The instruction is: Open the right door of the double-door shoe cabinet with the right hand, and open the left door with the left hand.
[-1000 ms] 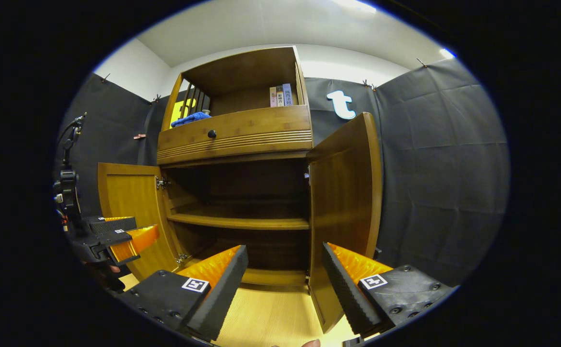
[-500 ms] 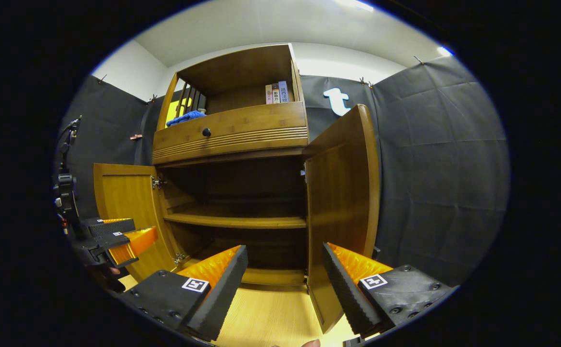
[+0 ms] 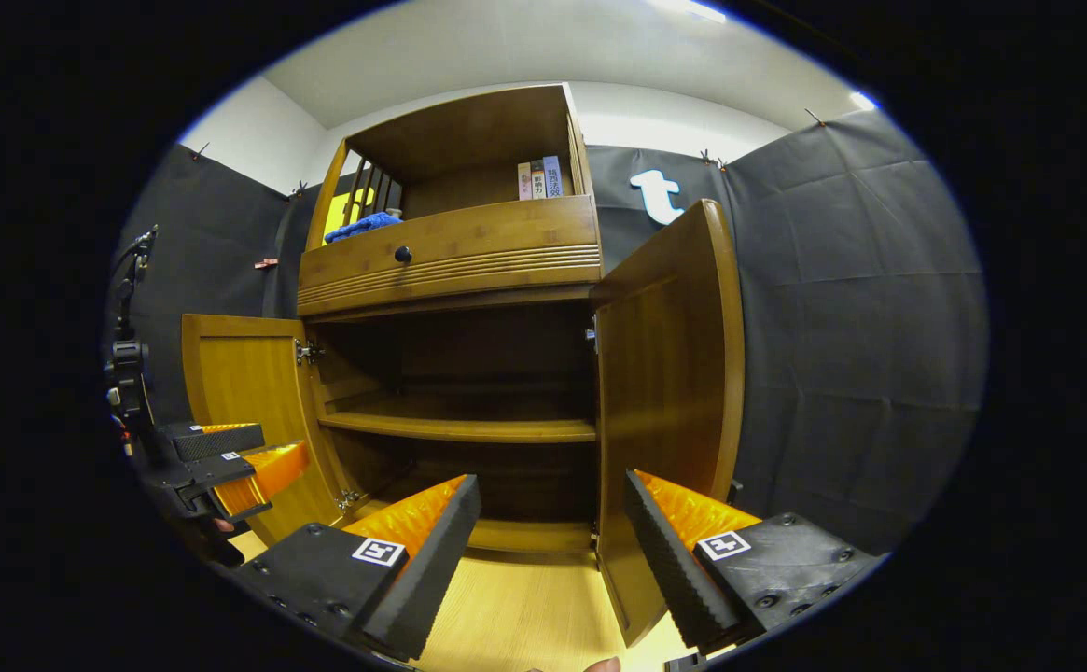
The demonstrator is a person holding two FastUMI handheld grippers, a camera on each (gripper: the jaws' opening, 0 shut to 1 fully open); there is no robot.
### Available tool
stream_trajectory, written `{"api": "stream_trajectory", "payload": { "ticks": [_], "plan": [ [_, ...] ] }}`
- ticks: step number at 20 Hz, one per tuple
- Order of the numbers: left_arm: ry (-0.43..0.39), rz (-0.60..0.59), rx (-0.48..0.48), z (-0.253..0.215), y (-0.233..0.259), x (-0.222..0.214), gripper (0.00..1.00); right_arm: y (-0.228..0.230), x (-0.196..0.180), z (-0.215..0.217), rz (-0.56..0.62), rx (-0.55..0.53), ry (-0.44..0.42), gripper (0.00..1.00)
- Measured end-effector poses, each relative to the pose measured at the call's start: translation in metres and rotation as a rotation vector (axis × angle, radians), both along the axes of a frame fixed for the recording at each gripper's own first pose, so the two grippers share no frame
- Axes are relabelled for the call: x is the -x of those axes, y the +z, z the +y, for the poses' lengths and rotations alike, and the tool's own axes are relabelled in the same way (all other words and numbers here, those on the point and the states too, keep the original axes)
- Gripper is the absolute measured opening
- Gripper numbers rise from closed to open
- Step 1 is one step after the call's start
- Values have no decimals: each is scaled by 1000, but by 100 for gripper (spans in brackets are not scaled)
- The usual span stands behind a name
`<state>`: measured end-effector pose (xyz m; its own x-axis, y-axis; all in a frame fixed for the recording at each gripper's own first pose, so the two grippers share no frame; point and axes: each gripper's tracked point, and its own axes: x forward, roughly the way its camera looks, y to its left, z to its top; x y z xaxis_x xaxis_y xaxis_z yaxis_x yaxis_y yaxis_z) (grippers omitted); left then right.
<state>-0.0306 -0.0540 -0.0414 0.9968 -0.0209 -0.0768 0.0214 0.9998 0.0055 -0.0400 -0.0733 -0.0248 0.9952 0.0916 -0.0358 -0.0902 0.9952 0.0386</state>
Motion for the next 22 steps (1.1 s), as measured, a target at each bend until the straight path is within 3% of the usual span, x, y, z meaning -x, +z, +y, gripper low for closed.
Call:
{"api": "stream_trajectory", "payload": {
  "ticks": [5,6,7,8,22],
  "plan": [
    [0,-2,0,0,1,-1,99,0,1,2,-4,6,3,100],
    [-1,-3,0,-1,2,-1,99,1,1,2,-4,5,1,92],
    [-2,-2,0,-1,1,-1,99,1,1,1,-4,5,-1,92],
    [-4,-2,0,-2,2,-1,99,1,1,0,-4,4,-3,100],
    [-3,-9,-12,0,3,5,99,-2,6,1,4,15,-1,100]
  ]
}}
